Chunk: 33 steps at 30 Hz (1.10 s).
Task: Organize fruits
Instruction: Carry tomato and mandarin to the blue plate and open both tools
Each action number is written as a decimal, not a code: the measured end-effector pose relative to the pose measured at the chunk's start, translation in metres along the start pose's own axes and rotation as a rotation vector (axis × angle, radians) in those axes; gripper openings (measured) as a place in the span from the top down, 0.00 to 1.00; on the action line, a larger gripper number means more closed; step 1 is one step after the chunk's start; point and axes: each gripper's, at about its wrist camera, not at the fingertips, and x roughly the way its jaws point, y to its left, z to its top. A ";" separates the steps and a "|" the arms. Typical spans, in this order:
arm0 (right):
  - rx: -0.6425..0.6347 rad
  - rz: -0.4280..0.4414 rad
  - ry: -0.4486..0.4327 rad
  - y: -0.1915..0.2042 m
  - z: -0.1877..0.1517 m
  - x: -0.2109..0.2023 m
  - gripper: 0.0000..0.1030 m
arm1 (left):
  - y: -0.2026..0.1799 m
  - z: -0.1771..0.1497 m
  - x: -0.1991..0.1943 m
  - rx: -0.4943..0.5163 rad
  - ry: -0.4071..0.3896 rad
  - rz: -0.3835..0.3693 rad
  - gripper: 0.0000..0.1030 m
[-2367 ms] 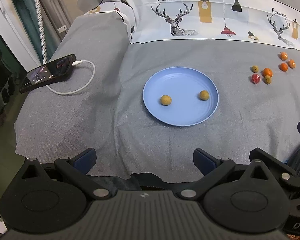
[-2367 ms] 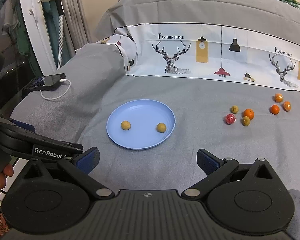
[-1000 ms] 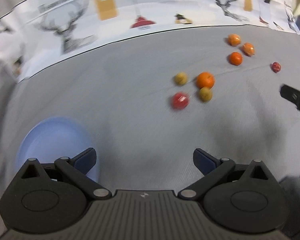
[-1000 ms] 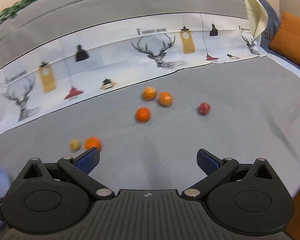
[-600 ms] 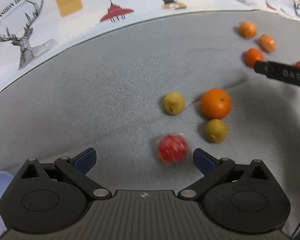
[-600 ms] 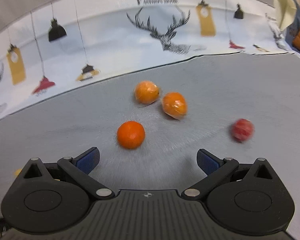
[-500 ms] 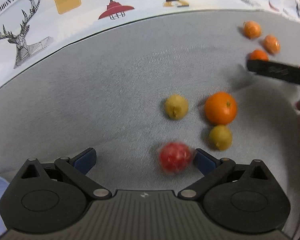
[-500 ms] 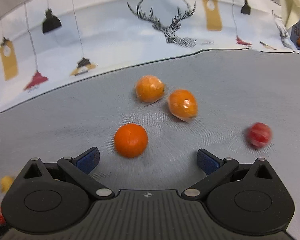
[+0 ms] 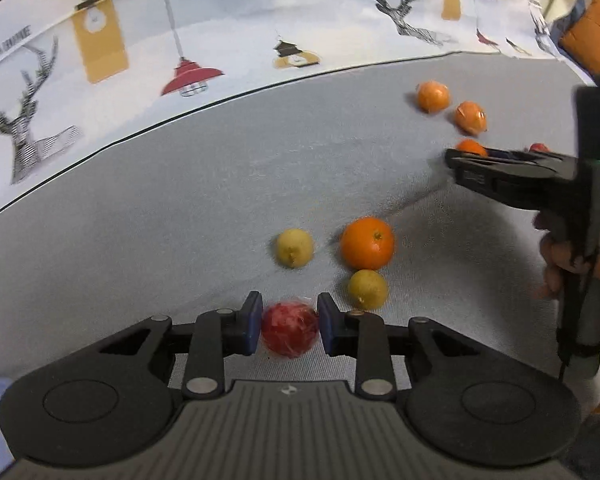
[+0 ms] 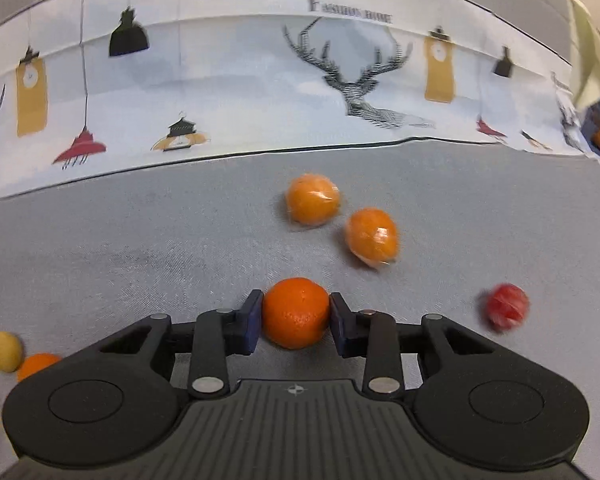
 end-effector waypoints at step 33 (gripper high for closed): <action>-0.240 0.599 -0.035 0.156 -0.132 -0.435 0.65 | 0.104 -0.273 -0.313 -0.292 -0.010 0.173 0.68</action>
